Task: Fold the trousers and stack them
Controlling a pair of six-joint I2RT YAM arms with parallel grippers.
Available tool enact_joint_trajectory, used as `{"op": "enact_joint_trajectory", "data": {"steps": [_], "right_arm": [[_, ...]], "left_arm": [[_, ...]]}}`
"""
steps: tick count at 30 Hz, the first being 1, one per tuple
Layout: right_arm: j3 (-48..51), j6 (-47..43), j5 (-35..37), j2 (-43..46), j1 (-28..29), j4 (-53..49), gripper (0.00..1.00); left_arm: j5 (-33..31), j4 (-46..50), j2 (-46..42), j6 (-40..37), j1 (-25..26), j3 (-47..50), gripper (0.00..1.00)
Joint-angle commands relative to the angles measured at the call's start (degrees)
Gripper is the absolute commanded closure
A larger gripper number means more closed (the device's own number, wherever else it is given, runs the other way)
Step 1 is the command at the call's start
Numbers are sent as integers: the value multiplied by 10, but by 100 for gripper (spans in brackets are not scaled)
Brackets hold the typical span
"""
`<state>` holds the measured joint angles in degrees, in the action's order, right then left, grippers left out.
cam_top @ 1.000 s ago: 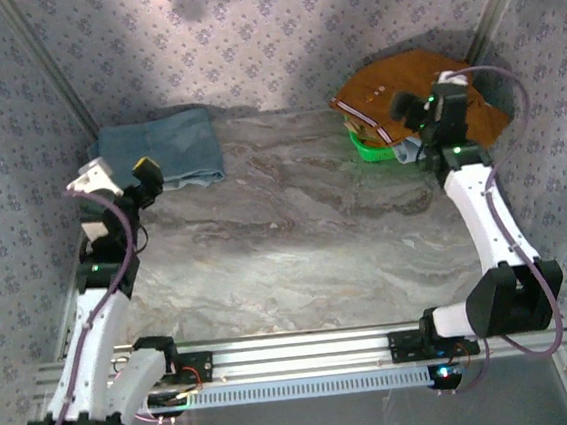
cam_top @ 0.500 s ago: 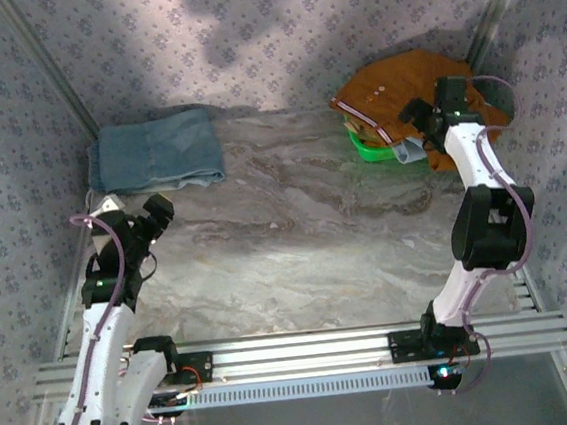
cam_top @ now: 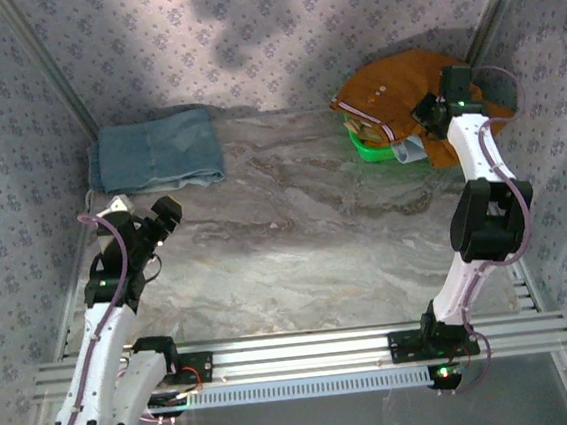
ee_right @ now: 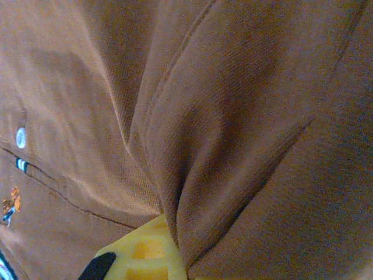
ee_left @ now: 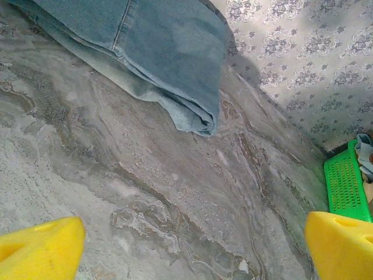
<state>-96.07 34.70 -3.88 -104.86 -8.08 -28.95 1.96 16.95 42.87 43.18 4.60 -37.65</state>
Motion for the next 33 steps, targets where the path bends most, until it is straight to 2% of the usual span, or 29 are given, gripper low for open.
{"op": "enact_joint_trajectory", "data": {"steps": [1, 7, 11, 14, 18, 21, 22, 24, 27, 30, 33], "right_arm": [[-27, -41, -8, 88, 47, -15, 100], [-35, -76, 25, 188, 121, -28, 100], [-42, -99, 27, 244, 194, -40, 100], [-38, -118, 52, 281, 285, -51, 100], [-1, -131, 113, 319, 449, -52, 100], [24, -135, 142, 303, 548, -47, 100], [23, -143, 146, 289, 566, -52, 100], [29, -139, 196, 259, 582, -75, 100], [47, -136, 196, 225, 544, -73, 100], [57, -130, 159, 224, 501, -57, 100], [48, -135, 129, 232, 482, -57, 100]], "left_arm": [[12, 5, 0, -4, 7, -20, 4], [14, 14, -5, -15, 13, -41, 6], [11, 17, -10, -21, 13, -60, 6], [2, 29, -12, -24, 14, -81, 6], [-18, 54, -28, -22, 13, -109, 8], [-45, 66, -53, -19, 13, -115, 8], [-49, 67, -59, -18, 13, -114, 8], [-46, 72, -61, -17, 13, -111, 7], [-20, 77, -55, -5, 13, -97, 8], [2, 64, -57, 3, 14, -77, 8], [14, 72, -51, -4, 15, -74, 8]]}}
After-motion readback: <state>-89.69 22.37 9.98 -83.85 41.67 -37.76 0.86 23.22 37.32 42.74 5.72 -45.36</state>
